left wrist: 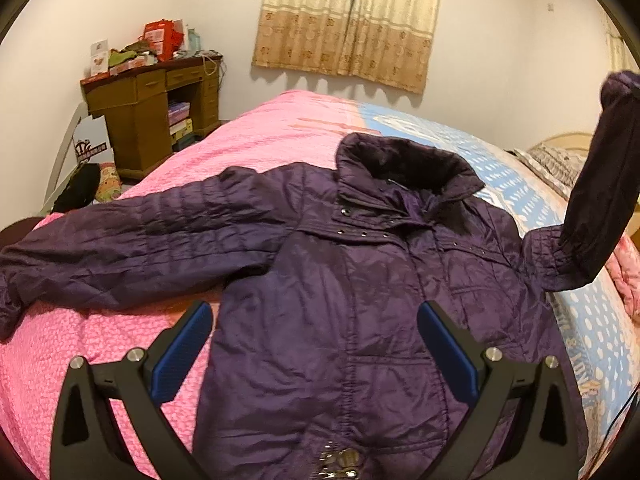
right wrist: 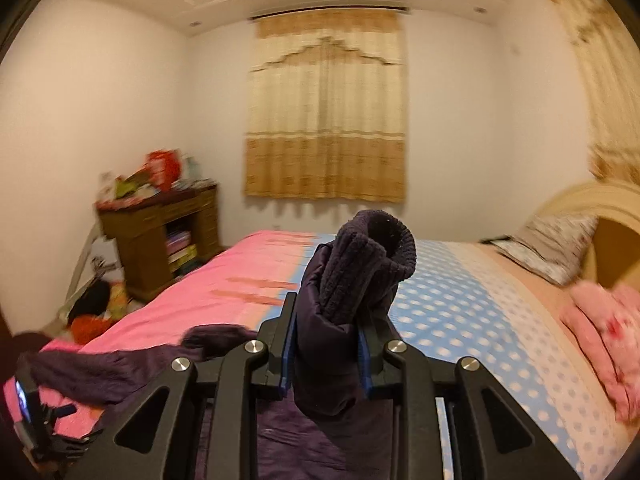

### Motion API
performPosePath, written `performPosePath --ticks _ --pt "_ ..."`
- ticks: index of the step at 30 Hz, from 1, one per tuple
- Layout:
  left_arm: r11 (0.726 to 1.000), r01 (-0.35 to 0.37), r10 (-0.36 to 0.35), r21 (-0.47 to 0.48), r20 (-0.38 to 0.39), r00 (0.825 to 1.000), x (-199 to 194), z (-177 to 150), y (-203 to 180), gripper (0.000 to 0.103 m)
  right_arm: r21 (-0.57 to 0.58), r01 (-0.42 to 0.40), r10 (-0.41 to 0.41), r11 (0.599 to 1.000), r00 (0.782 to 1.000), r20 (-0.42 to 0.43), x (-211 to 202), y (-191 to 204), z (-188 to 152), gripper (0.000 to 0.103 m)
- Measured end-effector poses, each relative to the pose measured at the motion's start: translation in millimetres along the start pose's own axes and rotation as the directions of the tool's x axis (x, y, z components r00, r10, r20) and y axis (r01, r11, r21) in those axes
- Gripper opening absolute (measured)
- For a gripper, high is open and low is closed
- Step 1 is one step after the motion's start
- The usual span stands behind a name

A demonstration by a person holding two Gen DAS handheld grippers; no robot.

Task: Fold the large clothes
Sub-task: 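Lift the sleeve with the right gripper and carry it across the jacket body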

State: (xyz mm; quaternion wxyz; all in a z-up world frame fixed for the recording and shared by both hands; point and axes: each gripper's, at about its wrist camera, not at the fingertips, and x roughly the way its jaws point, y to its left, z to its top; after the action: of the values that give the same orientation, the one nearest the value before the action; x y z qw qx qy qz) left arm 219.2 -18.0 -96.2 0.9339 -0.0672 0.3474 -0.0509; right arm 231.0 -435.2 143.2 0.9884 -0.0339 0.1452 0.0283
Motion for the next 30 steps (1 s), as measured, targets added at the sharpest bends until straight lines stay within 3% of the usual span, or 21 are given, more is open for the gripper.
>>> performPosePath --ticks 6,11,17,20,23,24,26,30 --pt "0.999 0.001 -0.001 -0.045 0.009 1.0 -6 -2 23 0.103 -0.108 -0.113 0.109 0.988 0.993 -0.04 25 95 -9 0.025" --pt "0.997 -0.018 0.019 -0.076 0.014 1.0 -9 -3 42 0.103 -0.125 -0.213 0.2 0.969 0.974 -0.107 57 152 -41 0.025" --pt "0.995 -0.044 0.045 -0.09 0.002 0.999 -6 -5 55 0.103 -0.126 -0.293 0.262 0.948 0.941 -0.216 99 196 -109 0.025" --pt "0.995 -0.054 0.054 -0.084 -0.006 0.999 -4 -7 58 0.103 -0.107 -0.324 0.271 0.94 0.9 -0.342 133 206 -153 0.025" --pt "0.996 -0.062 0.061 -0.07 -0.013 0.998 -2 -7 57 0.103 -0.051 -0.348 0.286 0.936 0.836 -0.468 159 206 -198 0.035" --pt "0.996 -0.064 0.063 -0.065 -0.015 0.998 -1 -7 56 0.103 -0.017 -0.358 0.308 0.934 0.825 -0.474 158 201 -207 0.05" --pt "0.996 -0.066 0.065 -0.067 -0.026 0.998 1 -5 56 0.103 0.02 -0.366 0.334 0.93 0.825 -0.457 144 193 -217 0.074" --pt "0.993 0.028 -0.037 -0.115 -0.076 0.996 9 1 52 0.103 0.074 -0.387 0.381 0.919 0.825 -0.417 110 168 -223 0.074"
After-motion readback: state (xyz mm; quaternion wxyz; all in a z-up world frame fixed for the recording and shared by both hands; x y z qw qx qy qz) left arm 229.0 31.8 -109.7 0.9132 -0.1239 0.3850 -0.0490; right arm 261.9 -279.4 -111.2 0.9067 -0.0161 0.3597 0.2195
